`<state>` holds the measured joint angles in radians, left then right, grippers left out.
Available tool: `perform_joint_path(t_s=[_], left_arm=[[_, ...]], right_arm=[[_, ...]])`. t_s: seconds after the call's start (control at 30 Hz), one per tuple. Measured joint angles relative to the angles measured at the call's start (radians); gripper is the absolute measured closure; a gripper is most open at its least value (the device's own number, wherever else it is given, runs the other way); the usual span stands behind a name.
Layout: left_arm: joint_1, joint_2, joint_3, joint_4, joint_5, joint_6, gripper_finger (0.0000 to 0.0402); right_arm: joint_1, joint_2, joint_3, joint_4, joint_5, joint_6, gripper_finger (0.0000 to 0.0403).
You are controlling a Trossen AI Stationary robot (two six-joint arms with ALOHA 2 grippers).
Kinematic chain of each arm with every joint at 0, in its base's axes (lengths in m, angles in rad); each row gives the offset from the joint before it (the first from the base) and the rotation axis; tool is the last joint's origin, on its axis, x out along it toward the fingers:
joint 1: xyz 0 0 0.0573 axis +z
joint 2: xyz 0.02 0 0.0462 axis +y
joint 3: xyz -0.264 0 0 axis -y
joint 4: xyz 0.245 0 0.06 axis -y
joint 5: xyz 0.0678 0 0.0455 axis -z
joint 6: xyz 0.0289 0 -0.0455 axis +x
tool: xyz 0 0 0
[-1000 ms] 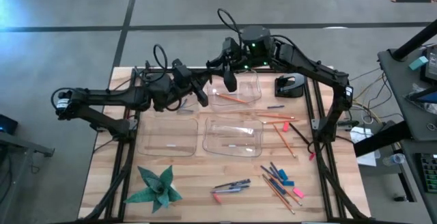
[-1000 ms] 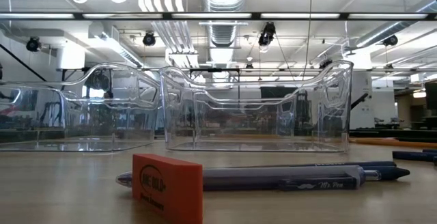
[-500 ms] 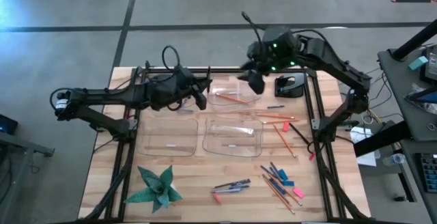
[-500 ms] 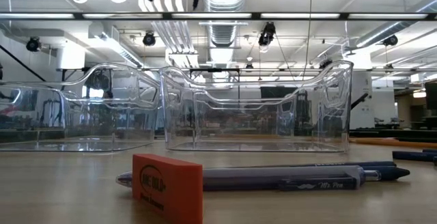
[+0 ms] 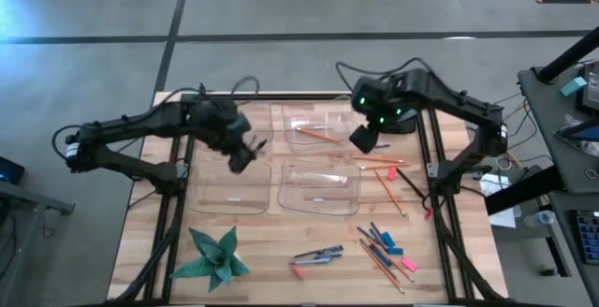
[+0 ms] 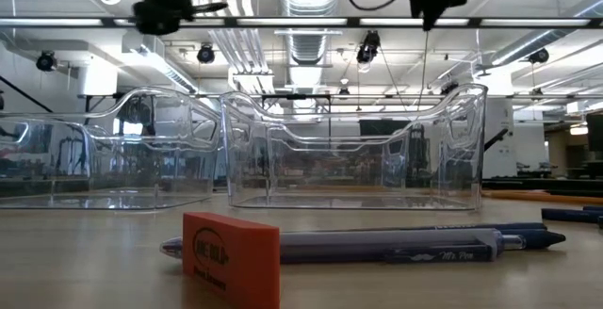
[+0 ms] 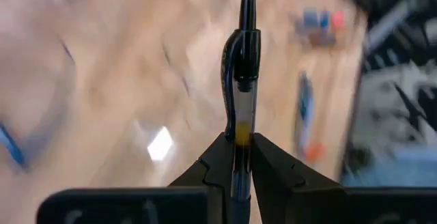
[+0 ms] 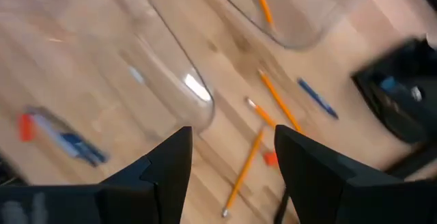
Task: Sort crayons/erasers/pens/pencils in bins
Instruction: Put the black pen into the bottom left transparent bin
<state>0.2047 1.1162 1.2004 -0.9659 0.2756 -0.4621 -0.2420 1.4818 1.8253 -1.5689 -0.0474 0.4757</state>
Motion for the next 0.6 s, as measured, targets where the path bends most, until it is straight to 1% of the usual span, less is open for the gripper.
perform_joint_path(t_s=[0.07, 0.23, 0.43, 0.6], left_arm=[[-0.004, -0.015, -0.017, -0.068, 0.039, 0.003, 0.0377], [-0.003, -0.071, -0.08, -0.161, 0.029, 0.12, 0.0377], [-0.015, -0.064, -0.25, -0.131, 0.029, 0.129, 0.0377], [-0.016, -0.051, -0.377, -0.087, 0.029, 0.129, 0.0377]], right_arm=[[0.029, -0.001, -0.06, -0.002, 0.004, 0.037, 0.0202], [0.099, -0.002, -0.219, 0.0, 0.005, 0.157, 0.0202], [0.196, -0.001, -0.421, 0.011, 0.006, 0.348, 0.0202], [0.269, -0.001, -0.546, 0.045, -0.004, 0.487, 0.0202]])
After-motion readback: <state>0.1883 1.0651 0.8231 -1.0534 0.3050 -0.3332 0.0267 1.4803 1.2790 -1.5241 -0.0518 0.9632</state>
